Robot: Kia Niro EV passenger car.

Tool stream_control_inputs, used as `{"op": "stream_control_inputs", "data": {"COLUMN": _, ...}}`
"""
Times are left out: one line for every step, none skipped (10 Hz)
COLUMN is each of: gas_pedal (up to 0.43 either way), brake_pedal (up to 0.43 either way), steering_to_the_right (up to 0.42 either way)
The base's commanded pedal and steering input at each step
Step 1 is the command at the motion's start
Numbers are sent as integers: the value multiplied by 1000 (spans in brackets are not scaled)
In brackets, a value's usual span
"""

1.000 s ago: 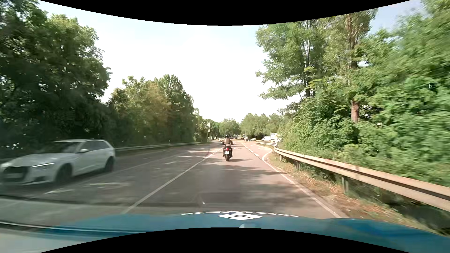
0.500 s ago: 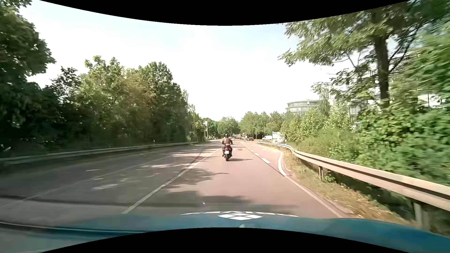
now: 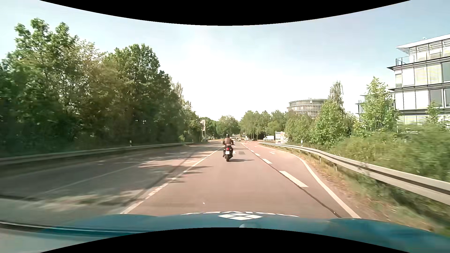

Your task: Follow the waypoints while adhering to traffic rules and regulations

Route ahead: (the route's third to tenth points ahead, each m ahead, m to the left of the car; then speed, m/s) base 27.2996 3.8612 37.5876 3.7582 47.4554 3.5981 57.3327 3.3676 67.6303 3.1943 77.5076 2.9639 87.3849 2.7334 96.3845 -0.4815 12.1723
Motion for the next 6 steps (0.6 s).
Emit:
{"op": "stream_control_inputs", "data": {"gas_pedal": 0, "brake_pedal": 171, "steering_to_the_right": -2}}
{"op": "stream_control_inputs", "data": {"gas_pedal": 0, "brake_pedal": 177, "steering_to_the_right": -1}}
{"op": "stream_control_inputs", "data": {"gas_pedal": 0, "brake_pedal": 177, "steering_to_the_right": -1}}
{"op": "stream_control_inputs", "data": {"gas_pedal": 0, "brake_pedal": 189, "steering_to_the_right": -1}}
{"op": "stream_control_inputs", "data": {"gas_pedal": 0, "brake_pedal": 189, "steering_to_the_right": -1}}
{"op": "stream_control_inputs", "data": {"gas_pedal": 0, "brake_pedal": 189, "steering_to_the_right": -1}}
